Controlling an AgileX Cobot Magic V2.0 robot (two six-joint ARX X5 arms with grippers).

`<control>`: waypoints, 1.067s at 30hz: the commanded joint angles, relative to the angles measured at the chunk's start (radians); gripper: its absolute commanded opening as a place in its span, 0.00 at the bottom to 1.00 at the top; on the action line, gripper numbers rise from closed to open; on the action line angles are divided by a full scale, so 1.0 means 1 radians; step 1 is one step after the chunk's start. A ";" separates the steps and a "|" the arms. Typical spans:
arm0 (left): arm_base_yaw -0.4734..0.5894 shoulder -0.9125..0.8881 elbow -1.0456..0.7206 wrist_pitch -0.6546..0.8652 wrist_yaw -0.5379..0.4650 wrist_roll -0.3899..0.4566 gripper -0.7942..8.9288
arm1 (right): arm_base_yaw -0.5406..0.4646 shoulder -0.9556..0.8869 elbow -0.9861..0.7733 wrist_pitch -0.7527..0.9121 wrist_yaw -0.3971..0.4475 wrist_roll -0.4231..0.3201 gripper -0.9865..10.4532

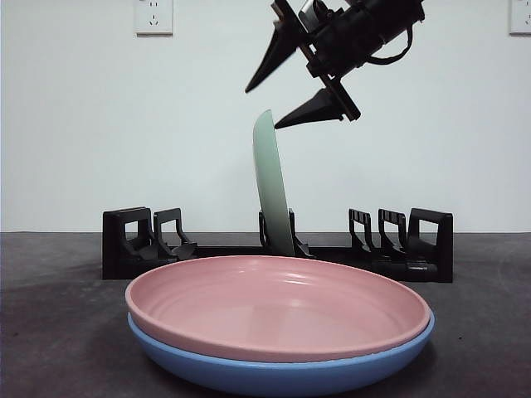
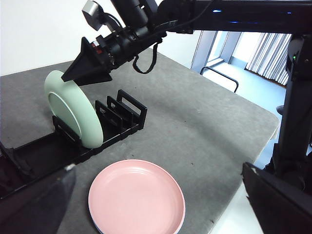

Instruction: Place the plate

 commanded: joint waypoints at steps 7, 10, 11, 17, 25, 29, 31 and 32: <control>-0.006 0.003 0.022 0.011 0.004 0.010 0.66 | 0.010 0.039 0.029 0.011 0.027 0.037 0.09; -0.006 0.003 0.022 0.011 0.004 0.010 0.66 | 0.009 0.027 0.037 -0.002 0.014 0.035 0.09; -0.006 0.003 0.022 0.011 0.004 0.010 0.66 | 0.007 0.017 0.042 -0.016 0.014 0.029 0.09; -0.006 0.003 0.022 0.011 0.004 0.010 0.66 | 0.005 -0.082 0.117 -0.238 0.020 -0.098 0.09; -0.006 0.003 0.022 0.011 0.004 0.010 0.66 | 0.046 -0.279 0.143 -0.659 0.070 -0.336 0.09; -0.006 0.003 0.022 0.011 0.003 0.010 0.66 | 0.137 -0.343 0.140 -0.825 0.241 -0.401 0.09; -0.006 0.003 0.022 0.011 0.003 0.010 0.66 | 0.212 -0.365 0.129 -0.840 0.304 -0.395 0.09; -0.006 0.003 0.022 0.011 0.004 0.010 0.66 | 0.248 -0.369 0.123 -0.840 0.317 -0.386 0.09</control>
